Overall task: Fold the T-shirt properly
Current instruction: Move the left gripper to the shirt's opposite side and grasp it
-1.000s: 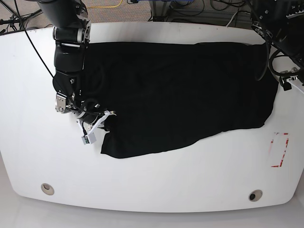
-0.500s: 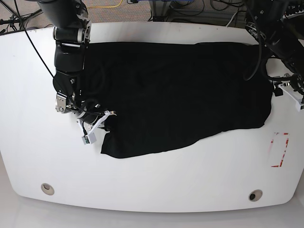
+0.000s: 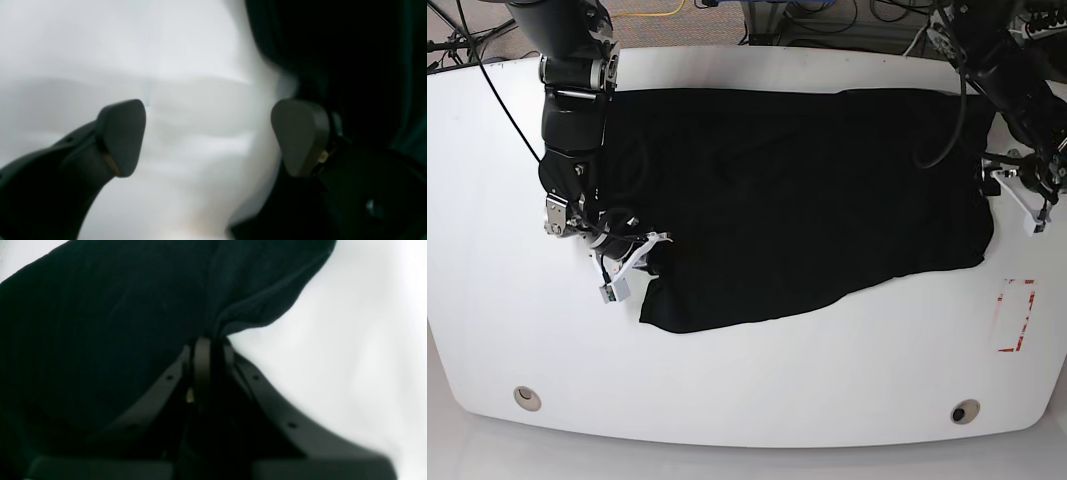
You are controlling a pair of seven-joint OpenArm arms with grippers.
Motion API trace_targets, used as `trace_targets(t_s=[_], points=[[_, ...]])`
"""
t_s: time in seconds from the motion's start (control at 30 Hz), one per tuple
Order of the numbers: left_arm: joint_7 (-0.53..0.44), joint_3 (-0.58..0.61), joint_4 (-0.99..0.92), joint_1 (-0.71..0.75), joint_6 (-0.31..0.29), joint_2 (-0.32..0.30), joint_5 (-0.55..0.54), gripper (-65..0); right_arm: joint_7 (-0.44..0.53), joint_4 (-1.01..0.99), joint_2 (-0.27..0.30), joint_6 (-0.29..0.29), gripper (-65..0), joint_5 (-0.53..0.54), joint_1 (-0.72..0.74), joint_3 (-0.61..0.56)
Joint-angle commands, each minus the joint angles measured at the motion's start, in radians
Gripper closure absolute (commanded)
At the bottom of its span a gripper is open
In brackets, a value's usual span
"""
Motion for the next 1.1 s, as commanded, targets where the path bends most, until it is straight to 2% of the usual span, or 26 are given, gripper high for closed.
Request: trace_targets(t_s=[0.0,0.13,0.53,1.07], points=[[-0.019,0.016,0.096,-0.01,-0.001,-0.027,-0.033,-58.3,-0.029,0.007,0.007,0.003,-4.0,-0.016,0.014,0.0],[-0.019,0.05,0.152,0.013,-0.001,-0.027,-0.035,-58.3,-0.029,0.007,0.007,0.003,-4.0,-0.014,0.014,0.0],[-0.021,0.056,0.145,0.013,-0.001,-0.024,-0.03,-58.3,-0.029,0.007,0.005,0.004,-4.0,-0.014,0.012,0.0],[-0.067,0.059,-0.05,-0.009,-0.001,-0.023,-0.035,-58.2,-0.029,0.007,0.005,0.004,-4.0,-0.014,0.012,0.0]])
